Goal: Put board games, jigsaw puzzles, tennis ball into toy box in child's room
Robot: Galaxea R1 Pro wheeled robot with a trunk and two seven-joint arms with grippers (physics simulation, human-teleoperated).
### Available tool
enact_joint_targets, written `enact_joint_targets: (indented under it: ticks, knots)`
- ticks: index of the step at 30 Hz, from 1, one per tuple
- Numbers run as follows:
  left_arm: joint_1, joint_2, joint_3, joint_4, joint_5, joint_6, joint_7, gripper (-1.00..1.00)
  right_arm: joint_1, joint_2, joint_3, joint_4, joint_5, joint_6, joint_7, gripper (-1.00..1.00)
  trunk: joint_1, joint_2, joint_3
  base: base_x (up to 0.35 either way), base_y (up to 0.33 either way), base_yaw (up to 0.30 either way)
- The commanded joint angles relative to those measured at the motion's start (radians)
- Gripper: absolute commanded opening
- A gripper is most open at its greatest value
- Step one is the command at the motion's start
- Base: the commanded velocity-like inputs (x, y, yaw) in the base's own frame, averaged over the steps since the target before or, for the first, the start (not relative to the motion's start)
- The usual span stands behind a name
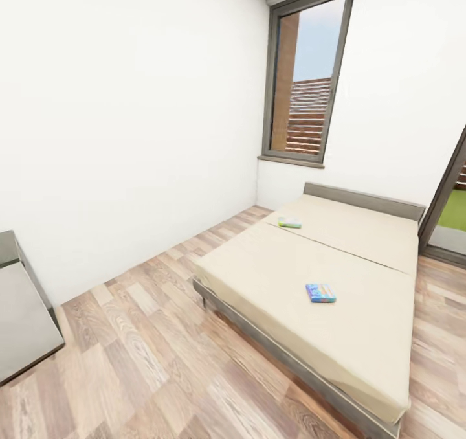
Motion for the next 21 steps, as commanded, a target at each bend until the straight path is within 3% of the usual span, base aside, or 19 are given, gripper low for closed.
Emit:
enact_joint_targets:
  ticks: [1,21]
  knots:
    - [0.0,0.0,0.0,0.0,0.0,-0.003,0.0,1.0,0.0,0.0,0.0,0.0,0.0,-0.003,-0.002,1.0,0.0,0.0,-0.001,0.0,0.0,0.275]
    - [0.0,-0.008,0.004,0.003,0.001,-0.003,0.0,1.0,0.0,0.0,0.0,0.0,0.0,-0.003,-0.002,1.0,0.0,0.0,-0.001,0.0,0.0,0.275]
